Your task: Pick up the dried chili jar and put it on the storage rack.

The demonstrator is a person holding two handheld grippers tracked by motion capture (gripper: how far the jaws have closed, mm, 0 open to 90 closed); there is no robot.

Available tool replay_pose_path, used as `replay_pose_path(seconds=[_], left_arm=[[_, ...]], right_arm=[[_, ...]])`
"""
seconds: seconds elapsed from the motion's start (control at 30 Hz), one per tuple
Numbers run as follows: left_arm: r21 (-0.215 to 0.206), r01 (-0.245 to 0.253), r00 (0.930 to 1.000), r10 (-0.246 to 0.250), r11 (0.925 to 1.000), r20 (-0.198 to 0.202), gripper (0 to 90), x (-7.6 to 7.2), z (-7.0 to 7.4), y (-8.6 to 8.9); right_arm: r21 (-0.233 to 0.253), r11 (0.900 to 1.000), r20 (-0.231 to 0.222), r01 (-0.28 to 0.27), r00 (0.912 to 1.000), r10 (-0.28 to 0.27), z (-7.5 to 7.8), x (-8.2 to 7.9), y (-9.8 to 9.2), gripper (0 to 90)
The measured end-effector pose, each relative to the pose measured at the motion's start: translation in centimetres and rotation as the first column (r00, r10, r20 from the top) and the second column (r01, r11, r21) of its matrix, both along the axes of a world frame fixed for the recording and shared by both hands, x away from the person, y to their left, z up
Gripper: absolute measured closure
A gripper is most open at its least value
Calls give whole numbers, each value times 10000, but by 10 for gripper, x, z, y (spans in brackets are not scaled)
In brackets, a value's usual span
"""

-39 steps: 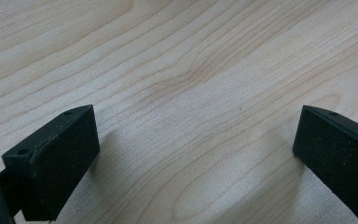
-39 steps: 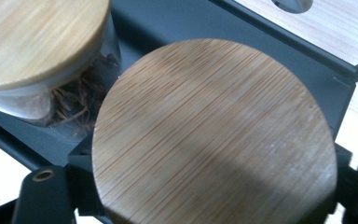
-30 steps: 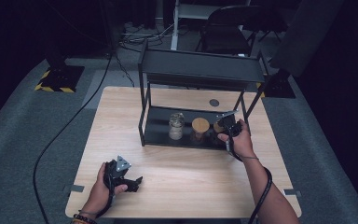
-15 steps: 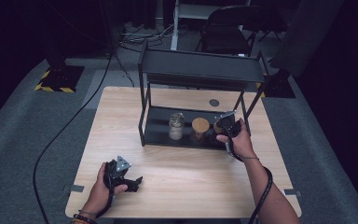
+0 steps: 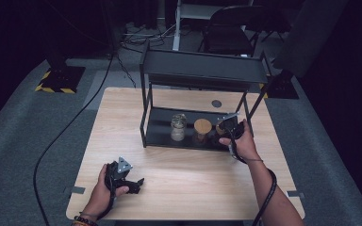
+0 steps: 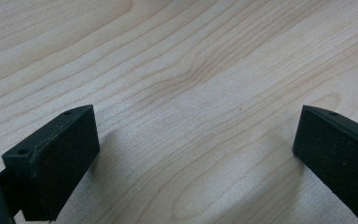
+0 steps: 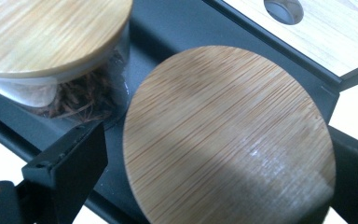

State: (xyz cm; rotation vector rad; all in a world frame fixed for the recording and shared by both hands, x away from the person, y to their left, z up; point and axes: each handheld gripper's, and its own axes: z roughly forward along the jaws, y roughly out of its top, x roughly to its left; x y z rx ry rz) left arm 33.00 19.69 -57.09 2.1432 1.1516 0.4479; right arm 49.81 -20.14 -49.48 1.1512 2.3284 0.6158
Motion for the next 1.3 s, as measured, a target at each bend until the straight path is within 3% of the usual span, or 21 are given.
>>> replay_pose_path(seconds=[0.6, 1.3], left_arm=[[1, 2, 10000, -2, 10000, 3, 0, 0, 0, 0], [2, 0, 10000, 0, 10000, 2, 0, 0, 0, 0]], right_arm=[[-327, 9995, 630, -50, 9980, 70, 14, -10, 0, 42], [-40, 9987, 1222, -516, 9912, 517, 31, -28, -4, 42]])
